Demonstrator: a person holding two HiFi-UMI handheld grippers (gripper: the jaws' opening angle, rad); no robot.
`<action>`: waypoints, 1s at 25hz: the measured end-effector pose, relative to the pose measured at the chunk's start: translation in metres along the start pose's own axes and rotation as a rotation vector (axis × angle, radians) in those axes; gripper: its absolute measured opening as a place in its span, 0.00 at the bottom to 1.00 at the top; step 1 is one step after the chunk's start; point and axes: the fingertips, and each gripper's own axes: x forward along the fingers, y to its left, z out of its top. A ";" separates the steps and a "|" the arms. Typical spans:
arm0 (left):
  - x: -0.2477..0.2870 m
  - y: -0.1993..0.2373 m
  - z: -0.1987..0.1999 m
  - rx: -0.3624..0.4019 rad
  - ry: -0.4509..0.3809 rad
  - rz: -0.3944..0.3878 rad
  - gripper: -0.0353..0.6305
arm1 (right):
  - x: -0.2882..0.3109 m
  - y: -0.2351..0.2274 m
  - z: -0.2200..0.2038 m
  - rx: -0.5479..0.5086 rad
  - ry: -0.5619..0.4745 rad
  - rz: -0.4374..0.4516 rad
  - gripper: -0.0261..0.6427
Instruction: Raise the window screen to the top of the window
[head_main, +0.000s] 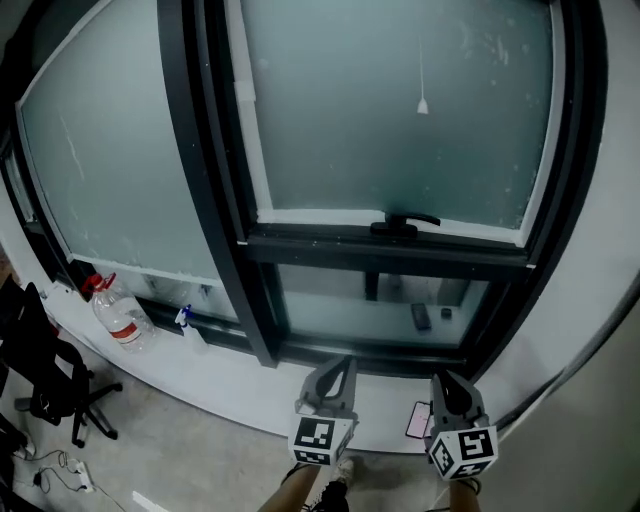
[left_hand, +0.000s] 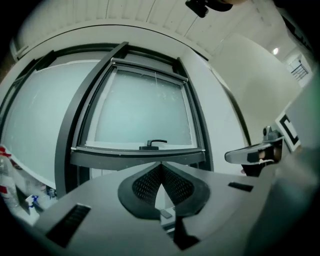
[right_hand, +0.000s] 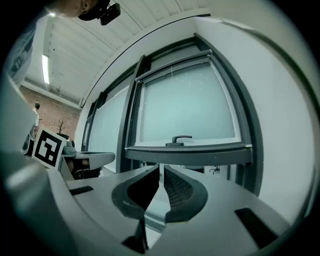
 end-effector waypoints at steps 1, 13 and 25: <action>-0.020 -0.016 -0.002 0.004 0.007 0.001 0.06 | -0.026 0.000 -0.007 0.013 0.005 -0.007 0.09; -0.184 -0.122 0.036 0.033 0.017 0.006 0.06 | -0.225 0.014 -0.007 0.053 -0.008 -0.048 0.09; -0.315 -0.127 0.039 0.017 0.035 -0.007 0.06 | -0.299 0.090 -0.009 0.021 0.002 -0.067 0.09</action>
